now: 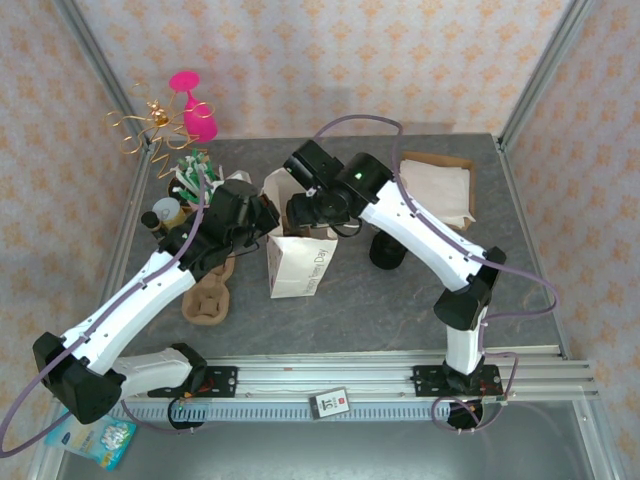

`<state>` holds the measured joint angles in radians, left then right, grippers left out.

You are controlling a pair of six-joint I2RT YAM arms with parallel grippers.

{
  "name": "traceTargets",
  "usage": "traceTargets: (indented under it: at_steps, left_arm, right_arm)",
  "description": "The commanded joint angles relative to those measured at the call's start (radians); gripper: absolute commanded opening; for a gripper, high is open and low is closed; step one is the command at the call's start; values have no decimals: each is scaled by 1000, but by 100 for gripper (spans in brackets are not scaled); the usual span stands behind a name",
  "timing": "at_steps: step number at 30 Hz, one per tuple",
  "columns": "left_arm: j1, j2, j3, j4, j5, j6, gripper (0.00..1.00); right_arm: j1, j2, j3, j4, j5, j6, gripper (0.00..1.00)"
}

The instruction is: Pack the takeout coffee

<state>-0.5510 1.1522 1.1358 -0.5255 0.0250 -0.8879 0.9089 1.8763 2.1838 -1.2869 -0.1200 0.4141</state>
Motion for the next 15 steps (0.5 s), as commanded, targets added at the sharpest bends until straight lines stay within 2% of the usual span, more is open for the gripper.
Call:
traceTargets:
  at_steps: [1, 10, 15]
  left_arm:
    - [9, 11, -3, -17, 16, 27, 5]
    - [11, 15, 6, -43, 12, 44, 7]
    - [14, 15, 6, -51, 6, 56, 16]
  right_arm:
    - [-5, -42, 46, -22, 32, -15, 59]
    - [-5, -48, 68, -21, 28, -15, 62]
    - [-5, -55, 71, -21, 27, -14, 67]
